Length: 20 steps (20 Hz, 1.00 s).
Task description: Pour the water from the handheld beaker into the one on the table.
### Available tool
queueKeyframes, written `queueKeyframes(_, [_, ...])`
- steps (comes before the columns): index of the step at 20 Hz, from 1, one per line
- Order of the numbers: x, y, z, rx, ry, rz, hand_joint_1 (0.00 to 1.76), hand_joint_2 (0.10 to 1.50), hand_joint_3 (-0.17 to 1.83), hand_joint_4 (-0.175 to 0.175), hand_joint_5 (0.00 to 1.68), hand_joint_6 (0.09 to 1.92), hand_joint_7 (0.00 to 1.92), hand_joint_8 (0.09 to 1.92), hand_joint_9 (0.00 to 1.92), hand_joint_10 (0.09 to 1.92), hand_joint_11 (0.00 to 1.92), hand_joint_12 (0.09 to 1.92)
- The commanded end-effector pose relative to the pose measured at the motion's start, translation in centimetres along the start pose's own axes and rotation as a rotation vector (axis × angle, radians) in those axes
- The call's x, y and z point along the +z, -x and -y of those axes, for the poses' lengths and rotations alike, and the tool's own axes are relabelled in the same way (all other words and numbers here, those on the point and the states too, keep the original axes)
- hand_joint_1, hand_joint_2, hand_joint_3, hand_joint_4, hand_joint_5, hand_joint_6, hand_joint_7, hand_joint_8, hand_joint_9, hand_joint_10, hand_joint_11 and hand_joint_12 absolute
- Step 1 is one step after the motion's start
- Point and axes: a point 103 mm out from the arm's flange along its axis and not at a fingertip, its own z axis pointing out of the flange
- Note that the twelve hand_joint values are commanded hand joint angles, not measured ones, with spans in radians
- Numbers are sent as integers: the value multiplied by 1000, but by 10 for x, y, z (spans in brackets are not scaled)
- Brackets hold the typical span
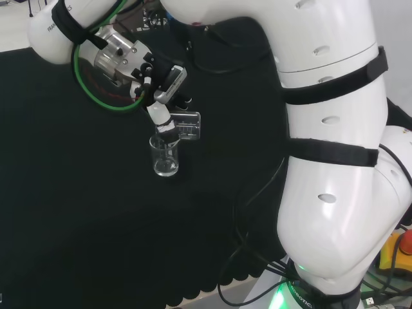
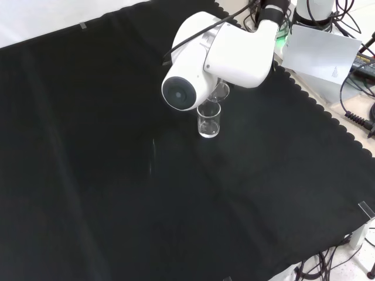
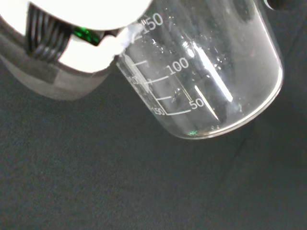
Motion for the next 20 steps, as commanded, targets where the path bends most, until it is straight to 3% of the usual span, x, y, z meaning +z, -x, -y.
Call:
queueKeyframes(1, [1,0,1,-5,21,-8,1127,660,734,104,1185,866,1649,281,1806,87,1609,569])
queueKeyframes(7, [3,2,2,-13,54,-19,1127,660,734,105,1185,867,1647,285,1806,87,1608,569])
queueKeyframes(16, [8,14,5,-40,186,-53,1121,668,724,119,1177,874,1632,307,1801,87,1609,571])
queueKeyframes(20, [14,19,4,-79,264,-63,1116,678,711,131,1170,880,1619,326,1797,87,1604,572])
